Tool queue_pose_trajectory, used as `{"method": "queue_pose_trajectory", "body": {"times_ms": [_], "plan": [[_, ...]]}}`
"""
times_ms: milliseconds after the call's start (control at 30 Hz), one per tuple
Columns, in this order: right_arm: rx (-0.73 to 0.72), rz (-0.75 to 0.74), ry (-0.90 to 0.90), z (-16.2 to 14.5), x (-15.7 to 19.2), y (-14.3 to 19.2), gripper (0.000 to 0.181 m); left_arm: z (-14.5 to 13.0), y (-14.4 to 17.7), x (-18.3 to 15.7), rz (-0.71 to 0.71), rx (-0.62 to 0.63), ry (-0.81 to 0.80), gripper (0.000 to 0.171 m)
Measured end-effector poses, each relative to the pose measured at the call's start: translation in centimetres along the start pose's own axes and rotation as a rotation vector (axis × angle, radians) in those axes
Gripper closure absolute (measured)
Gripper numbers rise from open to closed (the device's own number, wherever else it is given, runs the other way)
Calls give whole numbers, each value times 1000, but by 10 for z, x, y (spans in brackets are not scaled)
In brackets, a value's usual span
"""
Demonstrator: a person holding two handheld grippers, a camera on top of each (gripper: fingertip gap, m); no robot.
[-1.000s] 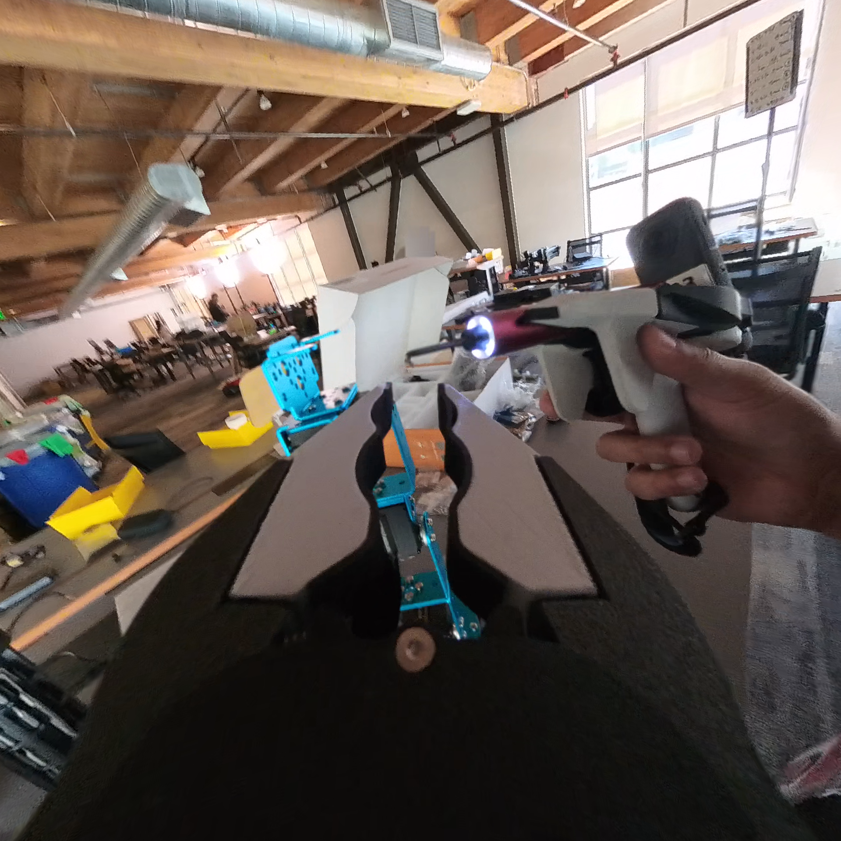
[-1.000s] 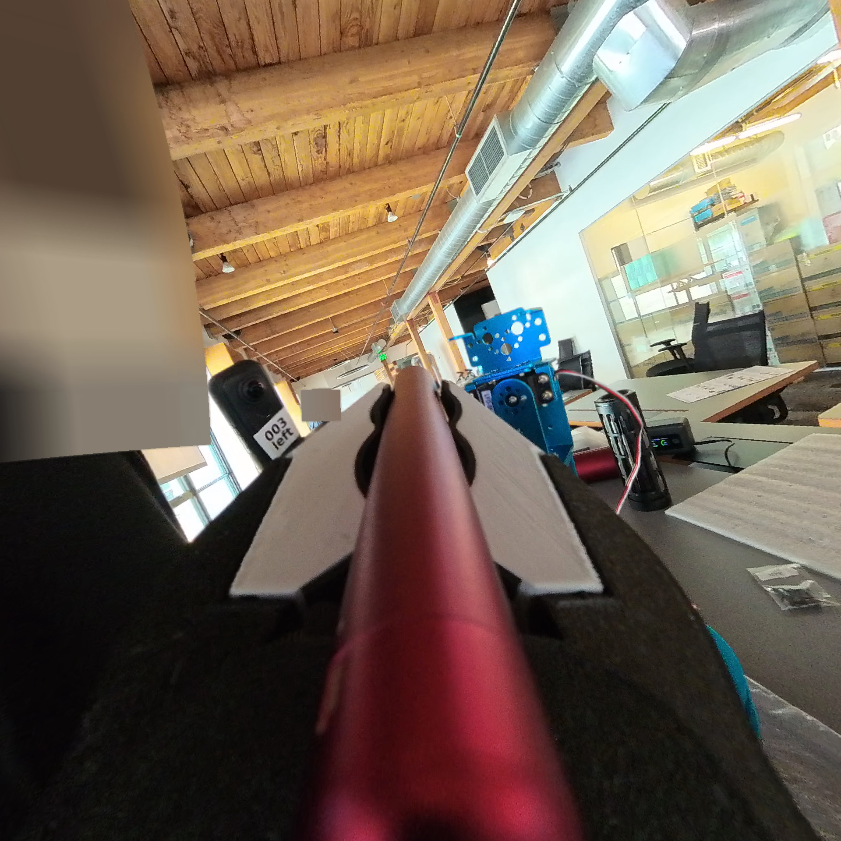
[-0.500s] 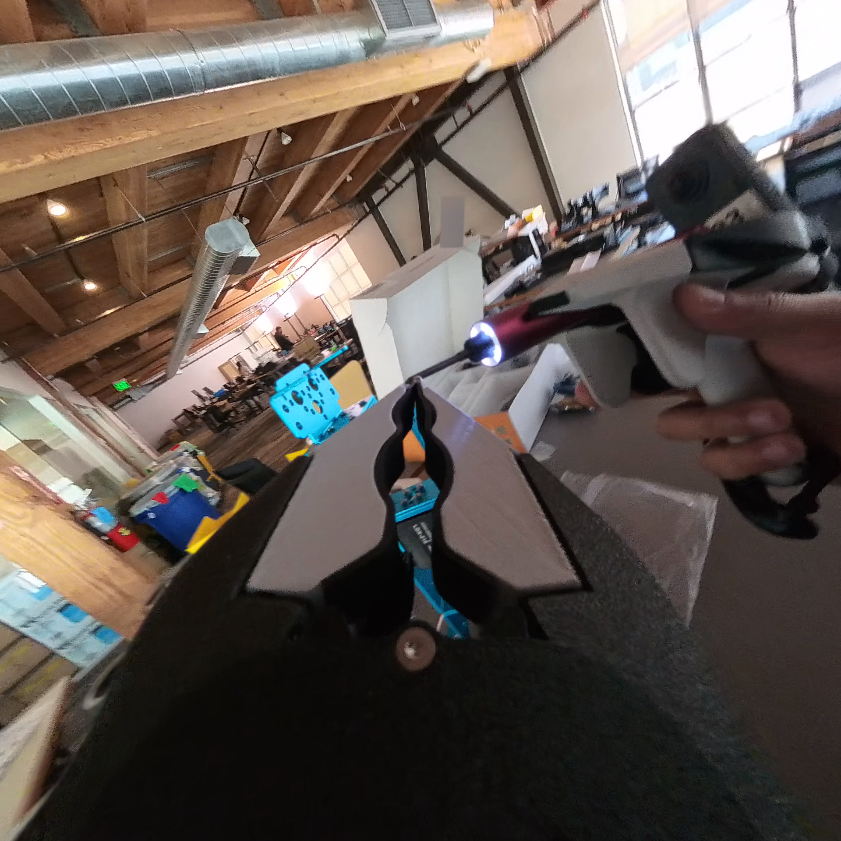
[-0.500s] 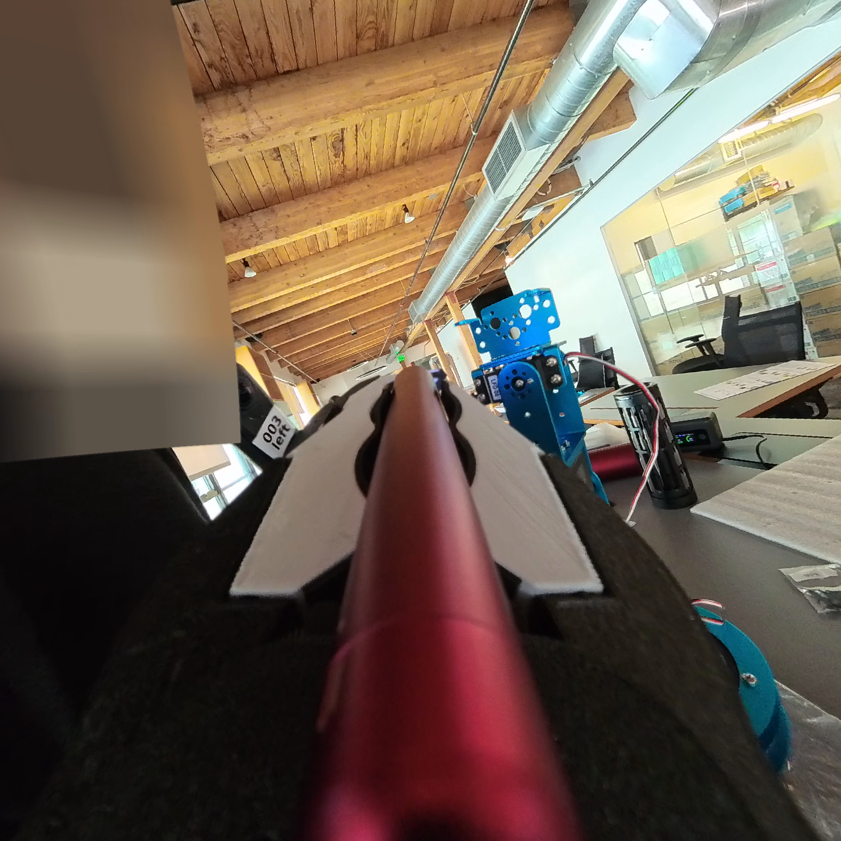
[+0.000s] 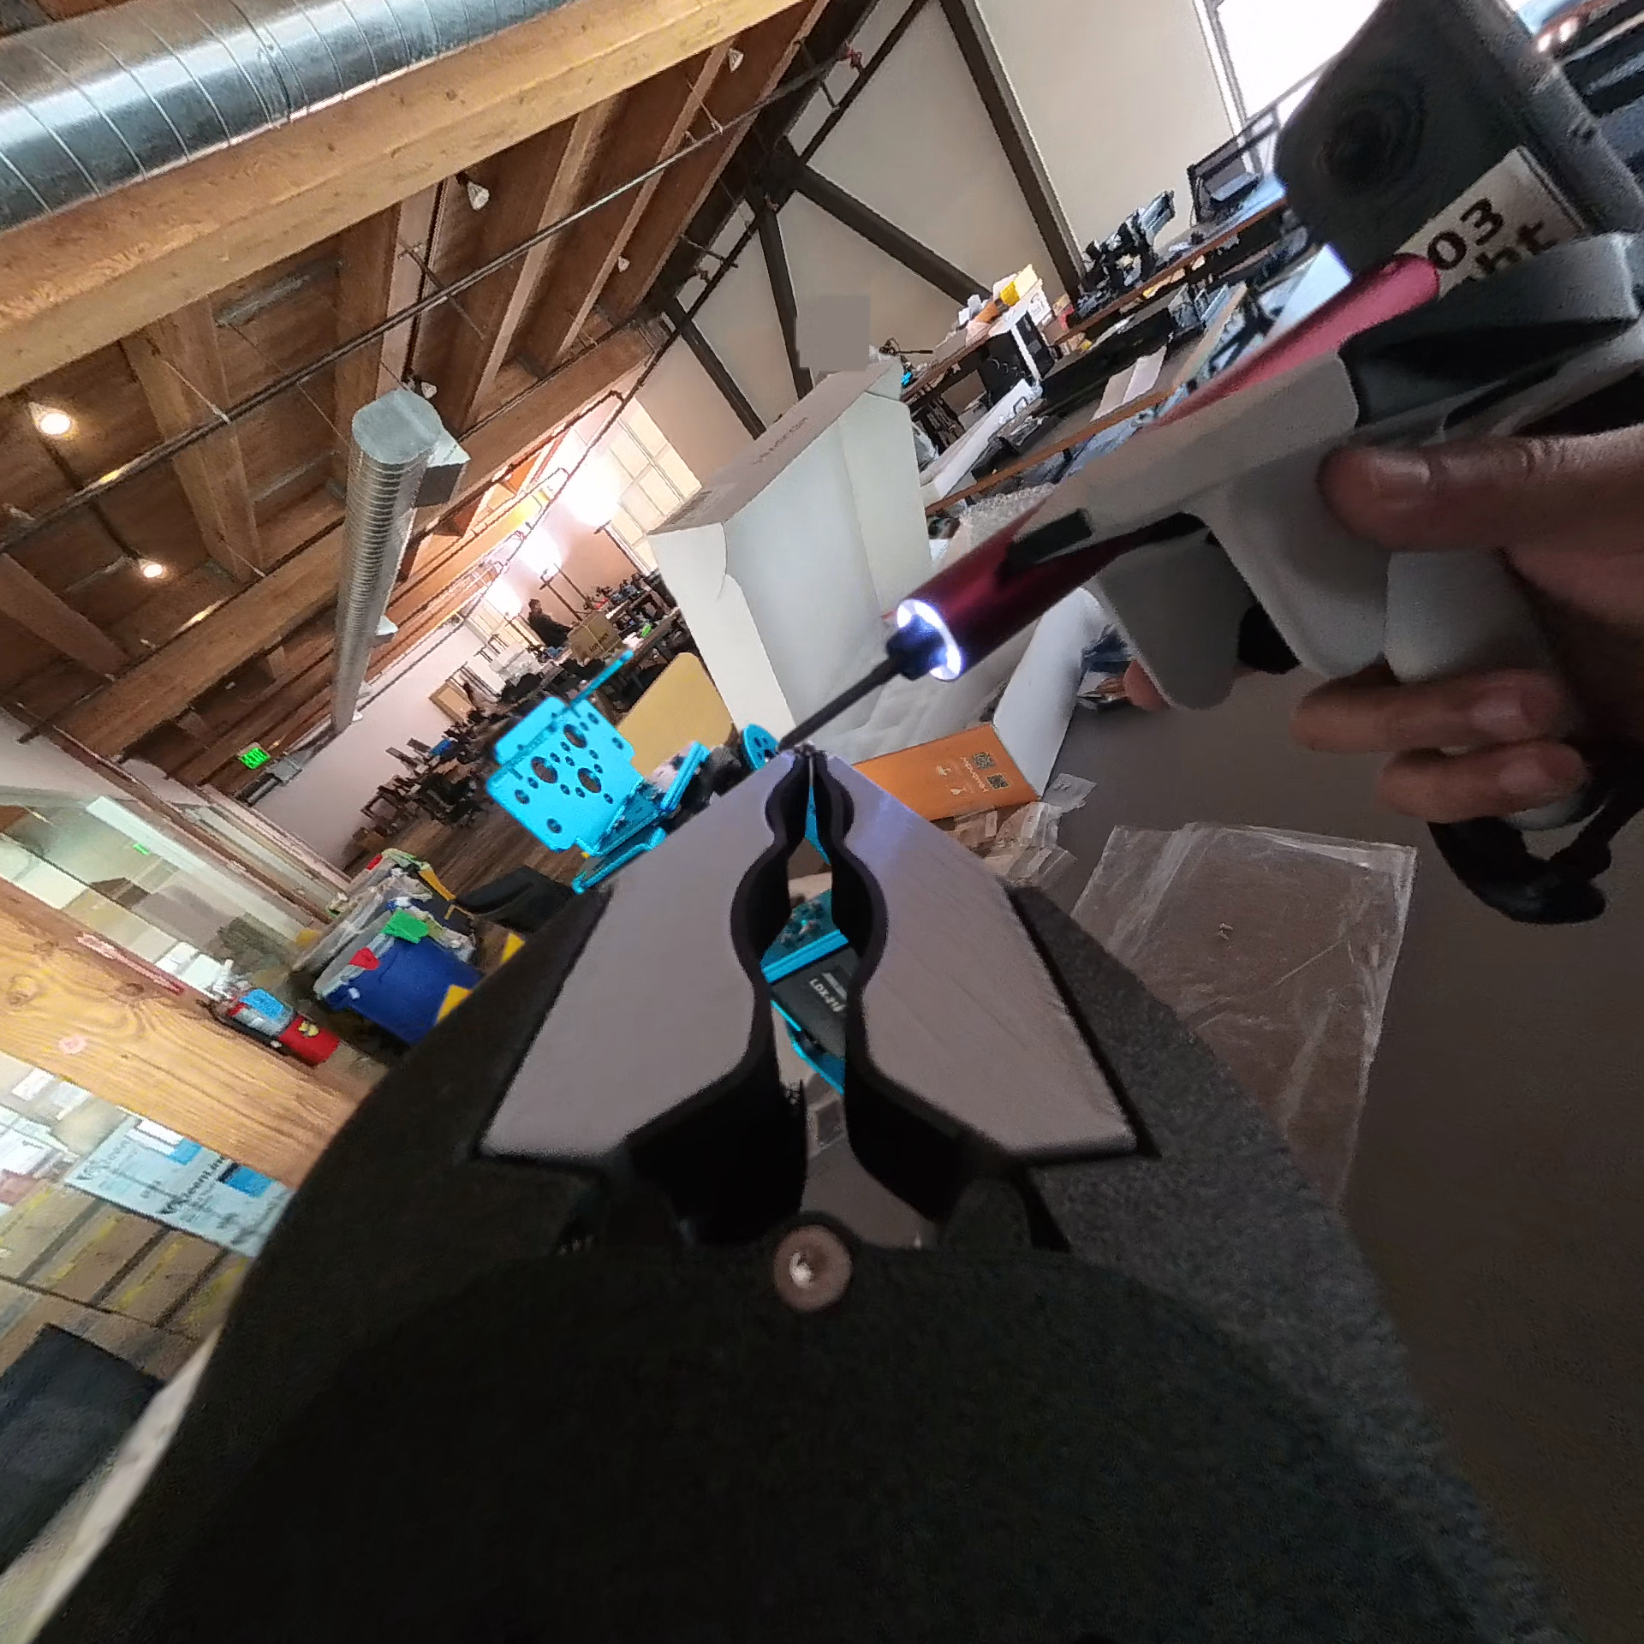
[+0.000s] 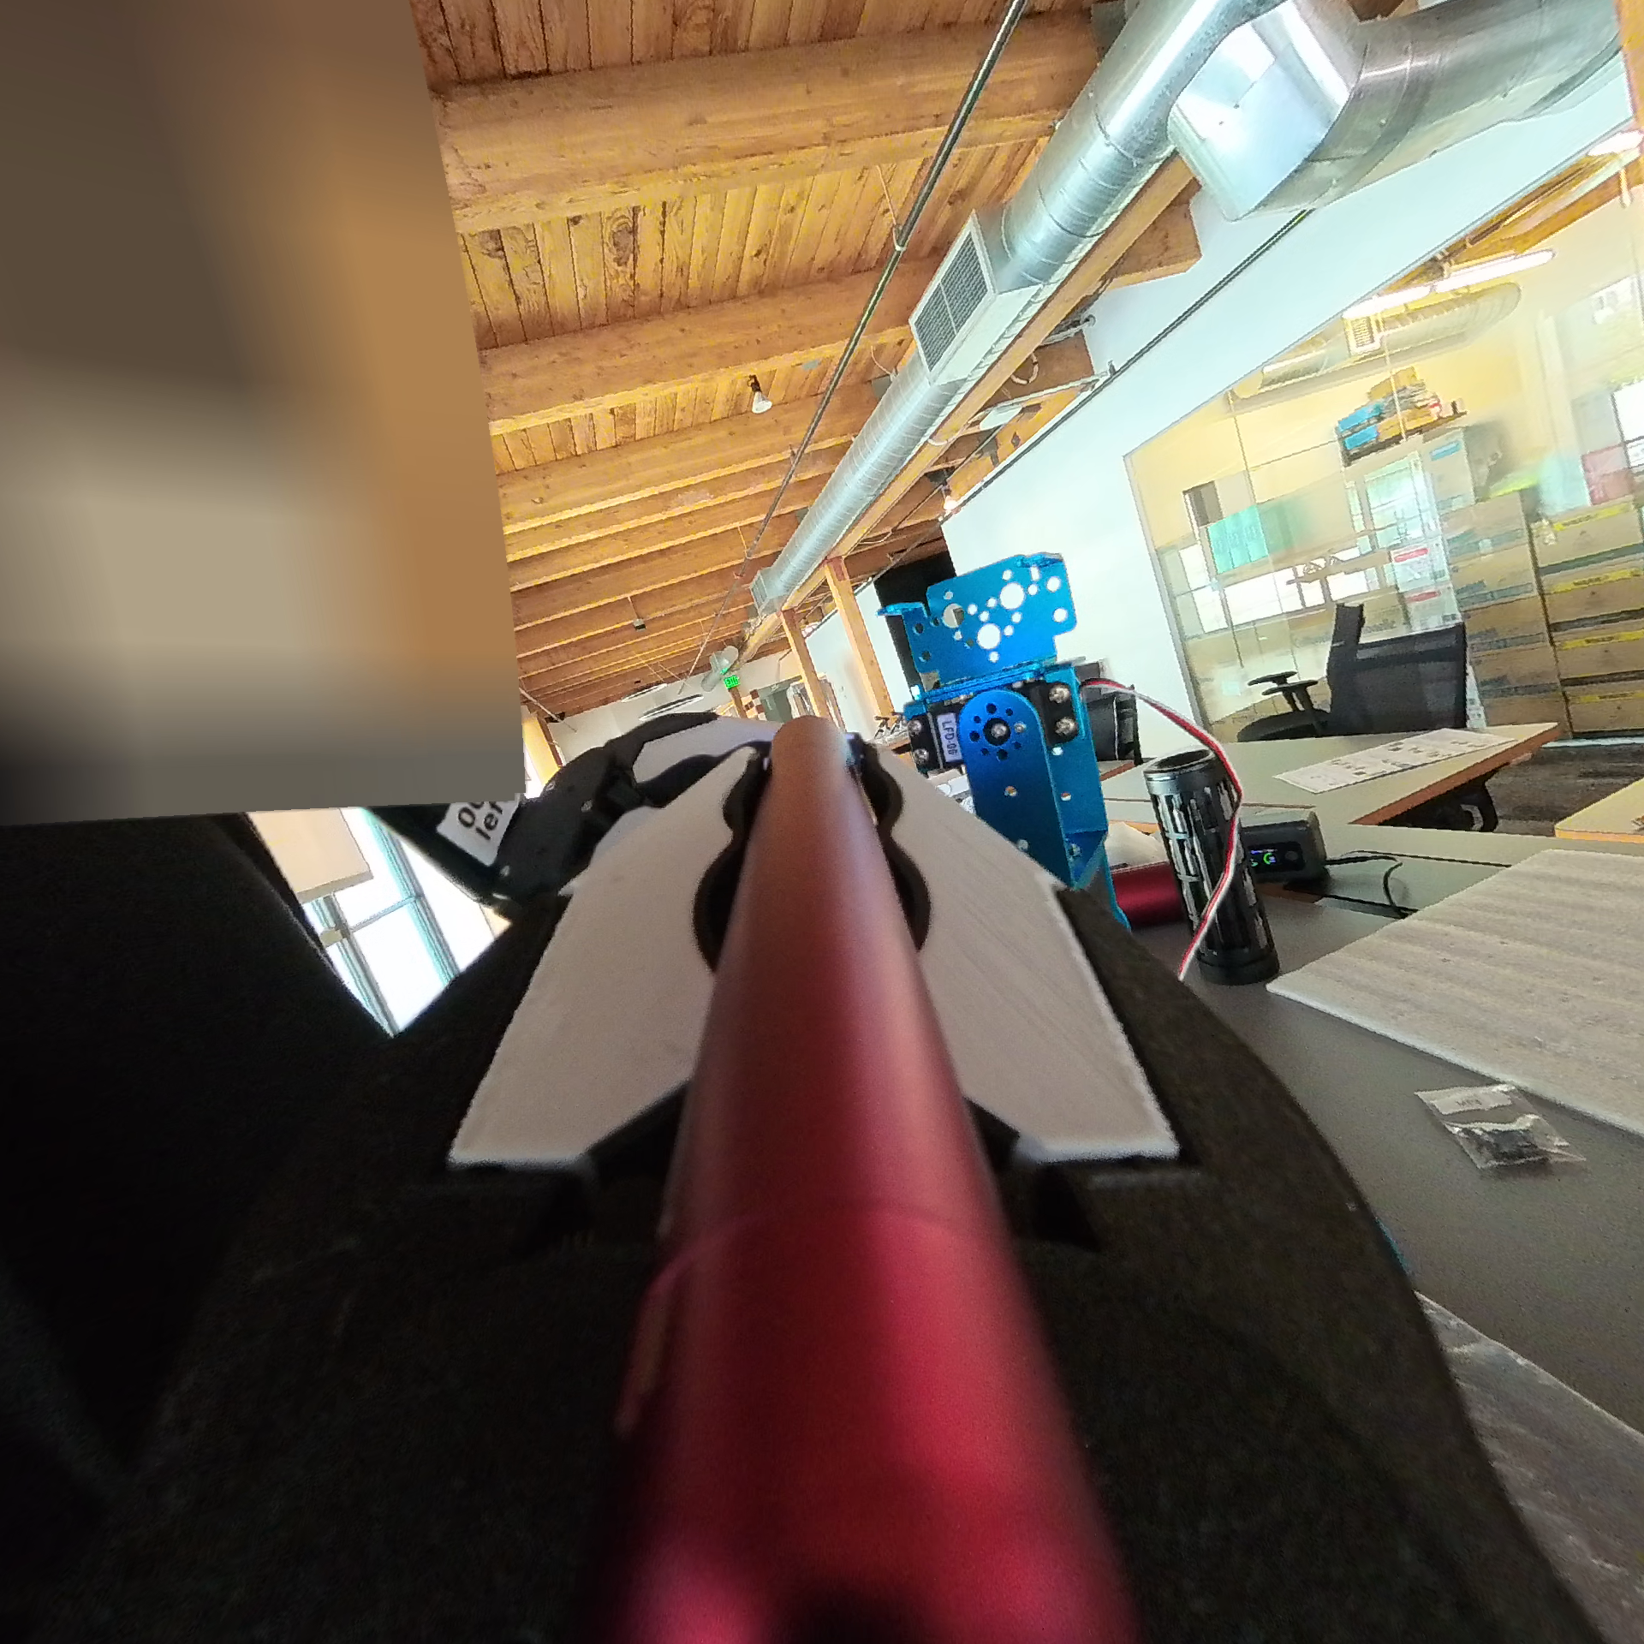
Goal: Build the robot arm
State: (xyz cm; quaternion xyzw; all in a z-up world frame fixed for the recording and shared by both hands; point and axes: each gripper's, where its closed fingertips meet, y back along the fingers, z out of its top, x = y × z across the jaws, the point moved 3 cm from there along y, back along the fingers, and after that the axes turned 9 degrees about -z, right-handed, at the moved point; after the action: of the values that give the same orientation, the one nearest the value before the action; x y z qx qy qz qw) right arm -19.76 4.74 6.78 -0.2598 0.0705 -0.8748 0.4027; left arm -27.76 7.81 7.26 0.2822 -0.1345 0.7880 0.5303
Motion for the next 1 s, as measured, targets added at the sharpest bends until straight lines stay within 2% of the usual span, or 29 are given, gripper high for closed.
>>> {"method": "queue_pose_trajectory", "body": {"times_ms": [200,333,433,600,700,767,833,900,1000], "plan": [[9,1,-3,-1,-1,-1,158,1,2,7,57,-2,0,161],[3,8,-15,0,-1,-1,159,1,3,8,65,-13,-7,162],[3,2,-6,1,-2,-1,158,0,2,9,67,-14,-6,170],[9,-7,0,1,-5,-1,159,-2,1,10,46,-10,-1,171],[-4,-15,20,1,-6,2,159,-2,1,12,34,-40,58,171],[-34,-37,17,3,-11,5,159,4,6,17,0,-129,206,171],[-62,-12,-49,4,-12,5,159,20,16,19,-100,-303,423,170],[-69,107,-150,2,0,-1,159,36,28,18,-212,-487,585,170],[-96,297,-285,-2,19,-10,159,45,35,12,-318,-601,649,171]]}}
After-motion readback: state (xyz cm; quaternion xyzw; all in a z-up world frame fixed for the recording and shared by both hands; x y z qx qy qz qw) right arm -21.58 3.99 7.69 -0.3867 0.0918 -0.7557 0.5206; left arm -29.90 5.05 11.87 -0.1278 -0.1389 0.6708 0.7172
